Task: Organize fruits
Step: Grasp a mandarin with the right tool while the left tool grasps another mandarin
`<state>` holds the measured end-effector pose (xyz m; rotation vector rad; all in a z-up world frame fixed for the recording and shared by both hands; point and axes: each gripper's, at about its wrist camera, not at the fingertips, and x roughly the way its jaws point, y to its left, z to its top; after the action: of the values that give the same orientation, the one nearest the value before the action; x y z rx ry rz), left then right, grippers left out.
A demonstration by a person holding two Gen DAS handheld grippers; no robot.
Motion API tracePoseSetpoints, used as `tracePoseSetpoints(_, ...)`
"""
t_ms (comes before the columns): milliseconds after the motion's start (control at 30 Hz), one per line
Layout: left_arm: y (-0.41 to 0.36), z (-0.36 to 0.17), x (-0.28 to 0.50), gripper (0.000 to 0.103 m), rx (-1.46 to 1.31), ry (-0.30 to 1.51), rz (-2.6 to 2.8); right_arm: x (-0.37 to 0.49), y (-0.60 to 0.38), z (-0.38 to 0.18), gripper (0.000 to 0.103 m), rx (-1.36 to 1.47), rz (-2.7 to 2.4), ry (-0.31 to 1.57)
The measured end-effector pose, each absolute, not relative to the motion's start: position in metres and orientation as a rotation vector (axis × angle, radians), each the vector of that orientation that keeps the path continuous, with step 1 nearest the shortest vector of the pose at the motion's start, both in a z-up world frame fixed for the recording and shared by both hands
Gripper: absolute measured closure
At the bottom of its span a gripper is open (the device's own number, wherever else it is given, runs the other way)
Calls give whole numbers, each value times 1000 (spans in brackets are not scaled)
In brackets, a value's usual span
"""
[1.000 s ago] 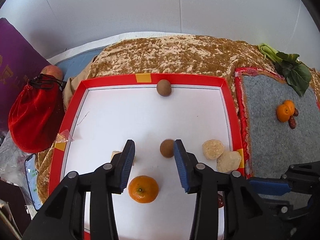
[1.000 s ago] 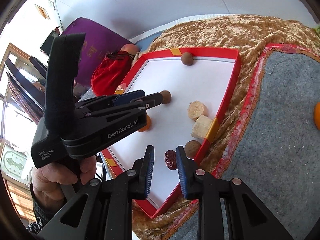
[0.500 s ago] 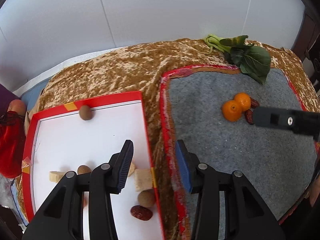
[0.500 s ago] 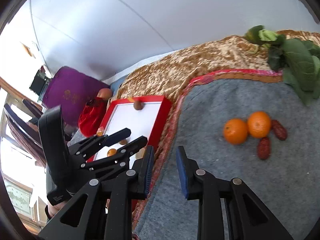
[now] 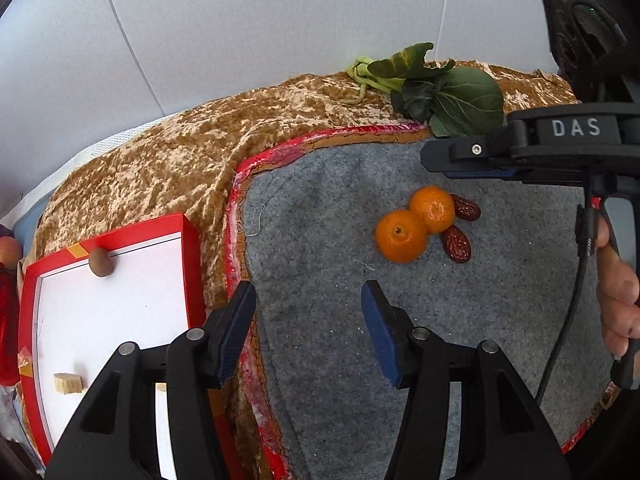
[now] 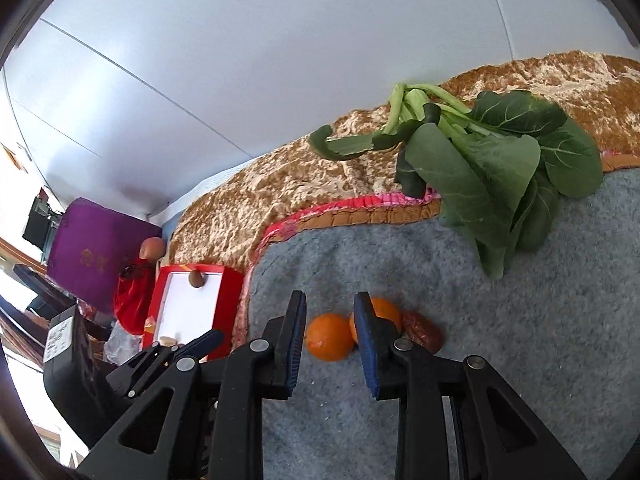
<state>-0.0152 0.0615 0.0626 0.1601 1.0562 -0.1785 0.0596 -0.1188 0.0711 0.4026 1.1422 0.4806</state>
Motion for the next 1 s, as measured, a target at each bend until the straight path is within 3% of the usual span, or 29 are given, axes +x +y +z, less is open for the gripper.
tracePoseSetpoints(233, 70, 68, -13, 49, 135, 1046, -167, 76, -117, 45, 76, 357, 483, 1224)
tracePoseSetpoints(500, 77, 78, -10, 49, 128, 1022, -160, 61, -108, 42, 56, 266, 556, 1300)
tracePoseSetpoints(1000, 79, 77, -10, 49, 132, 1028, -157, 52, -100, 26, 55, 333, 614, 1421)
